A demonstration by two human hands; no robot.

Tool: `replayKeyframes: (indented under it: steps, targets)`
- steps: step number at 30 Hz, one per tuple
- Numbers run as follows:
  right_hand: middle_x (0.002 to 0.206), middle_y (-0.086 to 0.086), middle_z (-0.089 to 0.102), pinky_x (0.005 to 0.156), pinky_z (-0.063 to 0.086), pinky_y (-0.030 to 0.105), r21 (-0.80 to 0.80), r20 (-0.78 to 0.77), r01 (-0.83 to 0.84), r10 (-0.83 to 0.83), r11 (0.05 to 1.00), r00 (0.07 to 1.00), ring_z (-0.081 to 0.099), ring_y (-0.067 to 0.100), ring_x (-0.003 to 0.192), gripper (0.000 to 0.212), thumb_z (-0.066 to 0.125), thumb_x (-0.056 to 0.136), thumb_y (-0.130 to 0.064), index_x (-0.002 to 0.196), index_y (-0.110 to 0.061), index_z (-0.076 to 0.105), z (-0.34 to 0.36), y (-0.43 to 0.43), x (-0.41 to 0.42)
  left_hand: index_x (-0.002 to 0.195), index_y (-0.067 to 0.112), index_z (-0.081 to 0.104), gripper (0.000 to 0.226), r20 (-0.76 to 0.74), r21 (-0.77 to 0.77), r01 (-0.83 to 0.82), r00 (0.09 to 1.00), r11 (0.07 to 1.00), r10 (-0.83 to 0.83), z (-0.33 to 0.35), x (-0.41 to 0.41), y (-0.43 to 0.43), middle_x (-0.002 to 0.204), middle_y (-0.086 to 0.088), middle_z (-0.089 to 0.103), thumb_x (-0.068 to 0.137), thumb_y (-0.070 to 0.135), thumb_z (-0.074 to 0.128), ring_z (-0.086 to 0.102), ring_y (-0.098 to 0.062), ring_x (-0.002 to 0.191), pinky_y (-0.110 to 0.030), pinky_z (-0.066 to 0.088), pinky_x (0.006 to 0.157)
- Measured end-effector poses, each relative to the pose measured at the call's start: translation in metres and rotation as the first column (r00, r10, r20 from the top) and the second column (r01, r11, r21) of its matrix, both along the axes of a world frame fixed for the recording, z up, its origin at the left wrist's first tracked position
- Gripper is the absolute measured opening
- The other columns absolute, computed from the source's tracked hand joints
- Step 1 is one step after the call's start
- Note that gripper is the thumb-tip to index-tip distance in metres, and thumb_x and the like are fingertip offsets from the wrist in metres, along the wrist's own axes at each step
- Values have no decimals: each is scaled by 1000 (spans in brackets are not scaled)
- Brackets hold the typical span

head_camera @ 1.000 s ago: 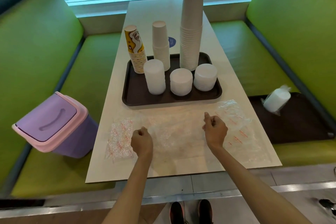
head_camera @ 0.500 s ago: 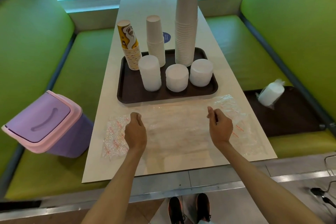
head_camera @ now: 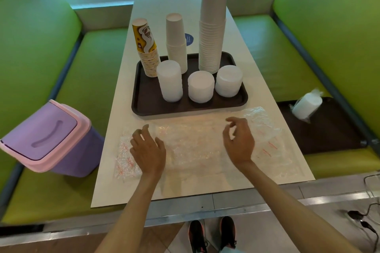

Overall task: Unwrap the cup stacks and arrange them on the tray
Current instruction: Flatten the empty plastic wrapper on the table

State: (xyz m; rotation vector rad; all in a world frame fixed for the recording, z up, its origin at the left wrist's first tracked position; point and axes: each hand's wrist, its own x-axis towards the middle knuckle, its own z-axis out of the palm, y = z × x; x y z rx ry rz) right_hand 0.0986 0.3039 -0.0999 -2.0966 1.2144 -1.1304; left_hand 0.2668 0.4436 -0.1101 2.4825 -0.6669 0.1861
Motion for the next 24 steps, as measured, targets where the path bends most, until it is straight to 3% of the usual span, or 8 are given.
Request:
replayKeyframes:
  steps: [3,5,7,9,11,14,19,24]
  targets:
    - [107,9,64,77,48,26,-56,-170,-281,268,958,948,62,19,88,31,43,91,-22,109,-11,66,-4,19,32,120,3,56,31,5,-173,147,989,974,-148,5,-7,-11,118,-20,54,90,6,57,52,-34,103,-39,43,81]
    - [120,16,63,90,49,41,-68,-355,-381,334,922,873,63,30,108,43,35,92,-27,119,-9,63,-12,29,52,122,3,57,29,-22,-203,233,970,951,-242,0,-10,-17,123,-20,54,94,8,52,51,-34,110,-40,44,89]
    - [142,18,48,109,32,48,57,-519,-442,405,895,753,46,33,131,60,17,94,-34,137,-8,50,-17,33,65,128,4,55,32,-103,-162,260,955,952,-278,-10,-11,-19,134,-18,51,98,12,47,46,-34,124,-42,40,101]
    - [159,12,19,117,-1,42,184,-619,-456,463,871,634,16,27,147,78,-7,88,-43,151,-12,25,-24,32,70,134,4,50,39,-178,-98,305,931,947,-318,-23,-9,-19,143,-16,44,101,20,38,38,-32,135,-42,31,111]
    - [161,9,5,112,-16,39,209,-659,-460,472,863,586,2,24,149,88,-26,83,-50,153,-14,12,-32,31,72,142,5,41,57,-190,19,389,906,921,-379,-33,-7,-16,152,-14,33,98,36,21,26,-30,143,-37,15,118]
    - [161,9,3,114,-19,40,222,-660,-484,496,846,564,0,25,149,99,-36,76,-57,153,-16,10,-43,32,70,150,15,20,75,-210,180,469,877,865,-432,-44,-3,-12,159,-5,10,88,50,-3,4,-20,148,-26,-8,115]
    - [160,10,7,114,-15,41,238,-652,-502,520,831,552,5,27,148,81,-18,90,-59,152,-20,16,-52,24,66,151,21,14,68,-157,293,452,892,843,-424,-48,0,-13,159,-4,4,91,48,-2,1,-20,148,-31,-8,116]
    - [160,5,-10,114,-16,45,221,-689,-468,476,856,547,-14,23,147,85,-19,81,-70,152,-29,1,-56,6,49,152,23,6,70,-169,331,454,891,827,-421,-47,-3,-14,159,-2,-3,89,52,-6,-4,-18,147,-32,-10,116]
